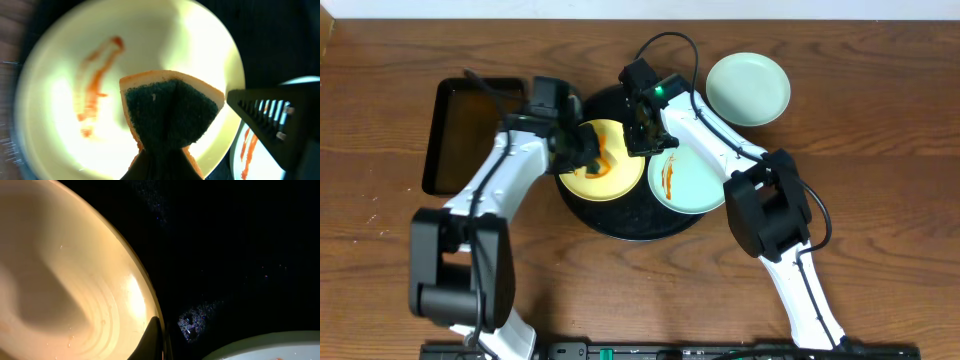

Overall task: Clean dirty plates on tray and stack at the side
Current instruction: 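Scrub the yellow plate with the sponge in the left gripper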

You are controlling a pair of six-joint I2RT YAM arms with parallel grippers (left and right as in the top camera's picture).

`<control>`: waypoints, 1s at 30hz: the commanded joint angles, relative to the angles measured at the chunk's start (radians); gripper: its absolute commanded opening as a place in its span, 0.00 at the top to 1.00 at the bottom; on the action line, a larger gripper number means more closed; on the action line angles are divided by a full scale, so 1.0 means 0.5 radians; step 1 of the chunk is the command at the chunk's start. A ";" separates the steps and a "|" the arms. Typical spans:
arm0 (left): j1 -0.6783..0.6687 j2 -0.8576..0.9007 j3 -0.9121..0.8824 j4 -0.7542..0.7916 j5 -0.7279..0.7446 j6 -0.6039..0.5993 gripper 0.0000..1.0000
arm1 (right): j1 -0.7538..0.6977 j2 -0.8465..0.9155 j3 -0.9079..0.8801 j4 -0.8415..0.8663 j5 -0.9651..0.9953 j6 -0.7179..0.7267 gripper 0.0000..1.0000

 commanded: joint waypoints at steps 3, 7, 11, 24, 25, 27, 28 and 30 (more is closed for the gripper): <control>-0.021 0.166 -0.024 0.076 -0.021 -0.224 0.93 | 0.009 0.018 -0.017 -0.008 0.021 0.037 0.99; -0.021 0.239 -0.024 0.132 -0.021 -0.259 0.93 | 0.010 0.018 -0.017 -0.004 0.021 0.037 0.99; -0.021 0.322 -0.024 0.183 -0.035 -0.259 0.92 | 0.010 0.018 -0.017 -0.010 0.021 0.037 0.99; -0.020 0.294 -0.005 0.013 -0.838 0.092 0.93 | 0.010 0.018 -0.017 -0.027 0.074 0.037 0.99; -0.020 0.275 0.002 0.013 -0.861 0.098 0.93 | 0.010 0.018 -0.017 -0.029 0.075 0.037 0.99; -0.020 0.211 0.023 0.014 -0.873 0.127 0.93 | 0.010 0.018 -0.017 -0.033 0.076 0.037 0.99; -0.020 0.187 0.029 0.014 -0.872 0.127 0.92 | 0.010 0.018 -0.017 -0.034 0.080 0.037 0.99; -0.020 0.134 0.037 0.022 -0.871 0.126 0.93 | 0.010 0.018 -0.017 -0.033 0.081 0.037 0.99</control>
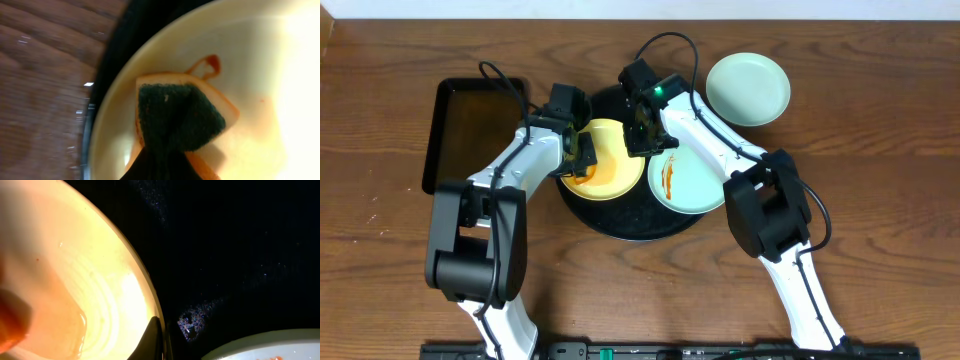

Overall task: Clean dirty plates on tray and stack at the side
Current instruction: 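Scrub the yellow plate with the sponge in the left gripper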

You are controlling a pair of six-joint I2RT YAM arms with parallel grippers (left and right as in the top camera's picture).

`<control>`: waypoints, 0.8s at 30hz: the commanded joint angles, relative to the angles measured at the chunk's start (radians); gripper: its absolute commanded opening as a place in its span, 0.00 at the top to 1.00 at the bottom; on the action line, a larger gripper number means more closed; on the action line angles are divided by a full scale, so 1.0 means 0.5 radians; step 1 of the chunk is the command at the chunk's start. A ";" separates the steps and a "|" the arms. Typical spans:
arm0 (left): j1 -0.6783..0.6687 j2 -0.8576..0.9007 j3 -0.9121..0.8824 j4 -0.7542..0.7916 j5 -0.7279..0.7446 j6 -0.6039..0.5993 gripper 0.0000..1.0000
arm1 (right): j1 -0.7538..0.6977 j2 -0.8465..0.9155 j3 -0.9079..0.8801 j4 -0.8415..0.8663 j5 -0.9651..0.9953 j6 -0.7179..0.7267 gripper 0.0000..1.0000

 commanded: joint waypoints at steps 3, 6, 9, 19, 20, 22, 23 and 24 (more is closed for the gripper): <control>0.027 -0.159 0.017 0.005 -0.147 0.066 0.93 | 0.009 0.018 -0.017 -0.021 0.064 0.031 0.99; 0.027 -0.158 0.016 0.031 0.058 0.060 0.92 | 0.009 0.018 -0.017 -0.019 0.063 0.031 0.99; 0.027 -0.157 0.014 0.159 0.402 0.060 0.92 | 0.009 0.018 -0.017 -0.015 0.063 0.031 0.99; 0.028 0.049 0.012 0.518 0.492 -0.219 0.92 | 0.009 0.018 -0.017 -0.018 0.063 0.031 0.99; 0.028 0.072 0.012 0.523 0.491 -0.219 0.92 | 0.009 0.018 -0.017 -0.018 0.063 0.031 0.99; 0.028 0.125 0.012 0.545 0.492 -0.235 0.92 | 0.009 0.018 -0.017 -0.018 0.063 0.031 0.99; 0.027 0.145 0.012 0.561 0.492 -0.243 0.92 | 0.009 0.018 -0.017 -0.017 0.063 0.031 0.99; 0.028 0.166 0.012 0.584 0.498 -0.249 0.92 | 0.009 0.018 -0.017 -0.015 0.063 0.031 0.99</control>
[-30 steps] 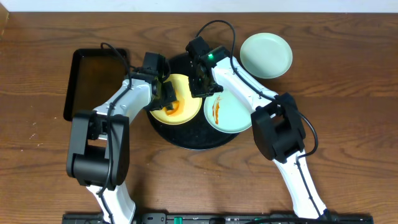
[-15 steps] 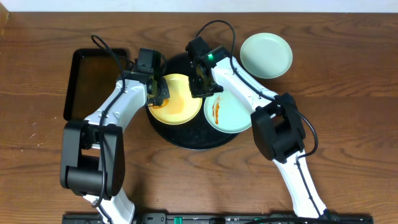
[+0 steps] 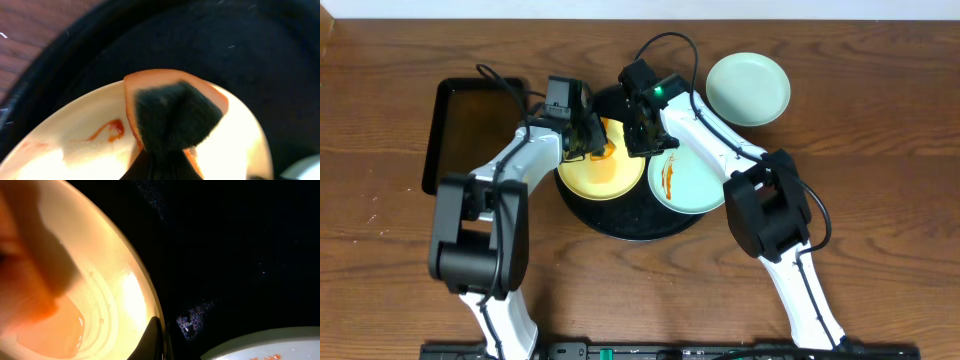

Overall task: Clean dirty plates on tray and stack at the side
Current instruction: 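Scrub the yellow plate with the sponge in the left gripper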

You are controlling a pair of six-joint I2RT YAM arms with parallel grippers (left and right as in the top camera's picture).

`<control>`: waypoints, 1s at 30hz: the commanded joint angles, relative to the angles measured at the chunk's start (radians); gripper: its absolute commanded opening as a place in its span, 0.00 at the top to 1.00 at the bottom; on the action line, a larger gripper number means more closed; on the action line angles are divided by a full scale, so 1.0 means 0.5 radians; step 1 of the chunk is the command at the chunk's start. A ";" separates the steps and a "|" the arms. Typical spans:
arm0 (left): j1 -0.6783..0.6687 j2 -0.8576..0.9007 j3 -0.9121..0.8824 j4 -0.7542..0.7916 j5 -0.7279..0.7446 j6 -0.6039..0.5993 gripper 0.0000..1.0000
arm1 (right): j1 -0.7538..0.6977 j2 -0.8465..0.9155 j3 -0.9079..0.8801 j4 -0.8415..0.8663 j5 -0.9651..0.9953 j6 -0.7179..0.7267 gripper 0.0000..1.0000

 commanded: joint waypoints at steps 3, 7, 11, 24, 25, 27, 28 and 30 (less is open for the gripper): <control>0.009 0.111 0.013 0.066 0.022 -0.064 0.92 | 0.008 0.018 -0.017 -0.010 0.058 0.030 0.99; 0.014 0.114 0.013 0.001 -0.206 0.072 0.92 | 0.008 0.018 -0.017 -0.011 0.058 0.030 0.99; 0.014 0.105 0.014 -0.175 -0.647 0.143 0.92 | 0.008 0.018 -0.017 -0.024 0.059 0.030 0.99; 0.011 -0.291 0.019 -0.325 -0.983 0.169 0.92 | 0.008 0.018 -0.017 -0.023 0.060 0.030 0.99; 0.011 -0.320 0.019 -0.327 -0.970 0.169 0.92 | 0.008 0.018 -0.017 -0.022 0.060 0.030 0.99; 0.011 -0.346 0.019 -0.328 -0.868 0.169 0.92 | 0.008 0.018 -0.017 -0.022 0.060 0.030 0.99; 0.011 -0.344 0.019 -0.333 -0.787 0.168 0.92 | 0.008 0.018 -0.017 -0.022 0.060 0.030 0.99; 0.011 -0.335 0.008 -0.333 -0.581 0.168 0.92 | 0.008 0.018 -0.017 -0.021 0.060 0.030 0.99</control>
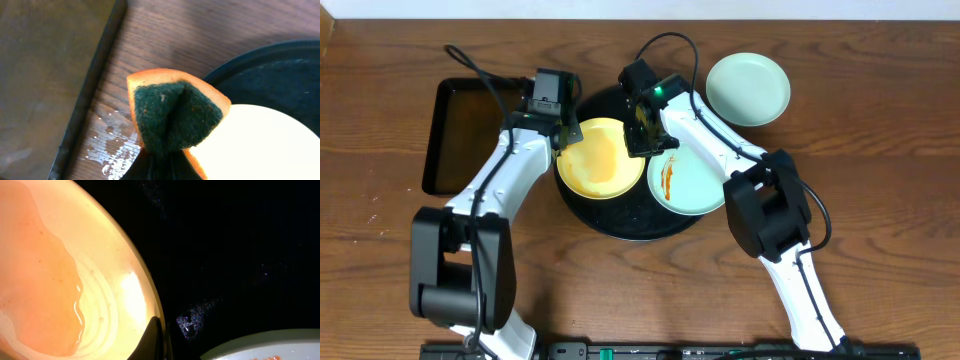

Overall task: Clean dirty plates on tray and stack at the side
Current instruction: 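Scrub the yellow plate with the sponge in the left gripper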

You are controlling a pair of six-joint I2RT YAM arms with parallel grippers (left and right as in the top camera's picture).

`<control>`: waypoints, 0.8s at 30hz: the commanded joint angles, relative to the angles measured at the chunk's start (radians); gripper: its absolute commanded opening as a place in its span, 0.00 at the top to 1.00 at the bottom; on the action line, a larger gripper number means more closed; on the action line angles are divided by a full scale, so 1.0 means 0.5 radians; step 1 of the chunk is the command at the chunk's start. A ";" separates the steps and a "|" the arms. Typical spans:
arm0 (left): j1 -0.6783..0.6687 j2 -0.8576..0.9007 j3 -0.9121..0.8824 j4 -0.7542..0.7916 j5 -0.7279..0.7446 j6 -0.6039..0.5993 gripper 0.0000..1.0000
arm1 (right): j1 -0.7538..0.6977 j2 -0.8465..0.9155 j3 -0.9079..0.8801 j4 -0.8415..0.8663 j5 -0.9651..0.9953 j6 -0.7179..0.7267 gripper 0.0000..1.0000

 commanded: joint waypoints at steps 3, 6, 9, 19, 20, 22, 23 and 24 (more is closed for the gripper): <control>-0.008 0.015 -0.043 -0.005 0.427 -0.004 0.92 | 0.008 0.018 -0.017 -0.014 0.058 0.022 0.99; -0.027 0.047 -0.047 -0.005 0.593 -0.014 0.92 | 0.008 0.018 -0.017 -0.010 0.058 0.022 0.99; -0.072 0.136 -0.047 -0.005 0.698 -0.014 0.92 | 0.008 0.018 -0.017 -0.011 0.058 0.022 0.99; -0.085 0.361 -0.047 -0.182 0.250 0.027 0.92 | 0.008 0.018 -0.017 -0.019 0.058 0.021 0.99; -0.085 0.361 -0.047 -0.224 0.130 0.037 0.92 | 0.008 0.018 -0.017 -0.019 0.062 0.022 0.99; -0.085 0.361 -0.047 -0.270 -0.059 0.056 0.92 | 0.008 0.018 -0.017 -0.019 0.071 0.022 0.99; -0.085 0.362 -0.047 -0.276 -0.112 0.071 0.92 | 0.008 0.018 -0.017 -0.019 0.070 0.022 0.99; -0.085 0.361 -0.047 -0.277 -0.204 0.120 0.92 | 0.008 0.018 -0.017 -0.019 0.070 0.022 0.99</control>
